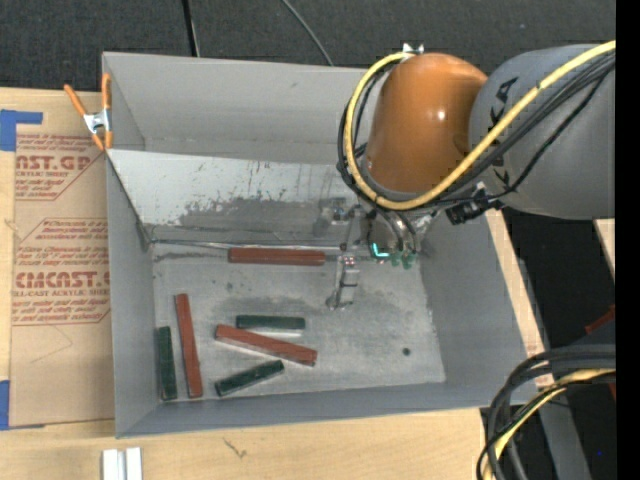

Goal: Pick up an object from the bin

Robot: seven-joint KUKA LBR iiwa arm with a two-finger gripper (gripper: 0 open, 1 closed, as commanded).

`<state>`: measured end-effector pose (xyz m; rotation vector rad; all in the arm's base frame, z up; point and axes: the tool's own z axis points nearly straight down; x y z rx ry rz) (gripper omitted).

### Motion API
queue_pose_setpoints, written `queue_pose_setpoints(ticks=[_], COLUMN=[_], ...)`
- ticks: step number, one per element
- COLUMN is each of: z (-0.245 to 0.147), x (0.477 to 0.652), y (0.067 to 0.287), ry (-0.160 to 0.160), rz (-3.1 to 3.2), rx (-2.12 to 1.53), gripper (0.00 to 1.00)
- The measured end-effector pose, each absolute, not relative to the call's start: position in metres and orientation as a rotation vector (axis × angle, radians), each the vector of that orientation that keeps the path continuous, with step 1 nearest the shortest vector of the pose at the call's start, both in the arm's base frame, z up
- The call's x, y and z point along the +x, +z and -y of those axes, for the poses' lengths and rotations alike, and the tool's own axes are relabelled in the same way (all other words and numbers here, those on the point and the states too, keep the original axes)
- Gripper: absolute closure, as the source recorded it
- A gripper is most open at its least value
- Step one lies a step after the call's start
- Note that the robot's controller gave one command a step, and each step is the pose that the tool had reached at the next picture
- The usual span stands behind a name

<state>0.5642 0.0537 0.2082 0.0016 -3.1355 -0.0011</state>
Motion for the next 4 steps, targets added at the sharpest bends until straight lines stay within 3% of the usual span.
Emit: queue_pose_setpoints(ticks=[1,2,3,4], z=[-0.053,-0.057,-0.08,-0.08], x=[0.566,0.558,0.573,0.573], y=[0.213,0.178,0.076,0.076], ry=[-0.002,0.0,-0.001,-0.002], rz=[3.144,3.148,3.127,3.129], rx=[0.001,0.111,0.311,0.311], gripper=[0.0,0.0,1.0,0.0])
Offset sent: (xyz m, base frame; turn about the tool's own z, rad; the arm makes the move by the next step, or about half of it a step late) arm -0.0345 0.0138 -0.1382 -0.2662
